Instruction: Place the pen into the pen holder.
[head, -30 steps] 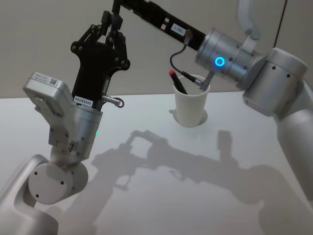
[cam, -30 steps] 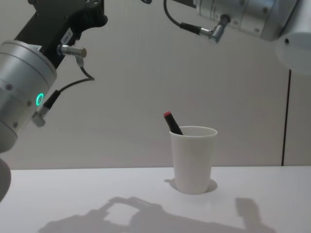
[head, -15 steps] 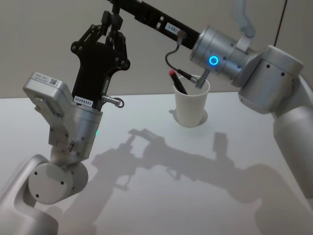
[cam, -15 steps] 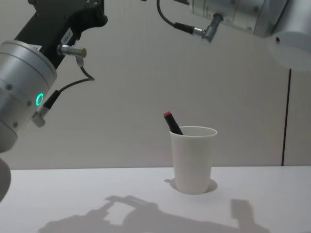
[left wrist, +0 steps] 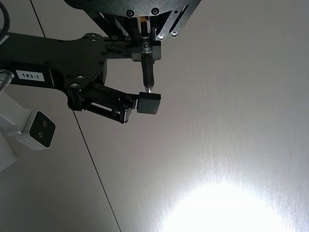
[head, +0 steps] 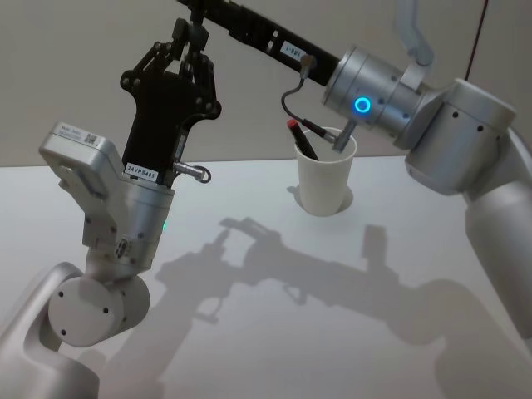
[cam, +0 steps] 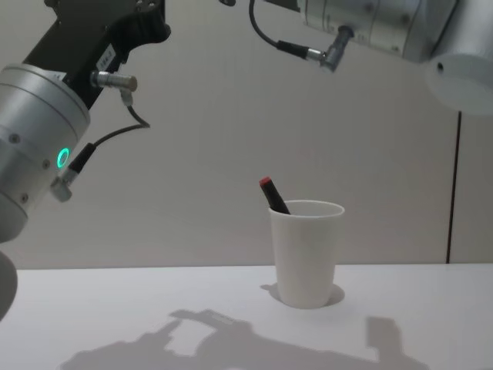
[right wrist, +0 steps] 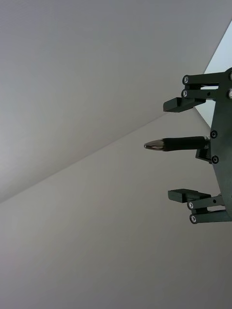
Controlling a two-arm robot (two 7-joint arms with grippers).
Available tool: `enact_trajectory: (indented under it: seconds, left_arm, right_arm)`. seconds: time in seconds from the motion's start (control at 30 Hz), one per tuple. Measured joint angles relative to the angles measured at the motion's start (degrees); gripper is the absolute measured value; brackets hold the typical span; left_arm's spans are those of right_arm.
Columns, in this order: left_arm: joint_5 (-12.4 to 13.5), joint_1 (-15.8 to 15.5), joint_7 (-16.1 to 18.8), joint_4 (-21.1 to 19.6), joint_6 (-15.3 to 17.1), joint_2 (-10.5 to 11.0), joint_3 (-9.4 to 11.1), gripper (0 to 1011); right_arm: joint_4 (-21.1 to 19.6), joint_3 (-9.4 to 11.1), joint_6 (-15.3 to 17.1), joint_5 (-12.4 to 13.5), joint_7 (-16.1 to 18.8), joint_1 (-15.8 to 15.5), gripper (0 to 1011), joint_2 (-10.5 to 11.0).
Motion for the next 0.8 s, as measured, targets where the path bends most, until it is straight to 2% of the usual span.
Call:
enact_trajectory:
  seconds: [0.5, 0.57, 0.63, 0.7, 0.73, 0.8]
  left_arm:
    - [0.00, 0.00, 0.00, 0.00, 0.00, 0.00, 0.00, 121]
    - [0.00, 0.00, 0.00, 0.00, 0.00, 0.00, 0.00, 121]
    - [0.00, 0.00, 0.00, 0.00, 0.00, 0.00, 0.00, 121]
    - [0.00, 0.00, 0.00, 0.00, 0.00, 0.00, 0.00, 121]
    - [0.00, 0.00, 0.00, 0.00, 0.00, 0.00, 0.00, 121]
    - [0.00, 0.00, 0.00, 0.00, 0.00, 0.00, 0.00, 121]
  right_arm:
    - [-0.23, -0.31, -0.32, 0.40, -0.39, -0.14, 998, 0.29]
    - [-0.24, -0.33, -0.35, 0.43, -0.42, -0.15, 940, 0.30]
    - [-0.25, -0.34, -0.35, 0.45, -0.43, -0.16, 929, 0.31]
    - [-0.26, -0.36, -0.38, 0.47, -0.46, -0.18, 843, 0.33]
    - [-0.27, -0.37, -0.38, 0.48, -0.46, -0.18, 843, 0.33]
    - [-0.28, -0.38, -0.38, 0.49, -0.47, -0.19, 775, 0.34]
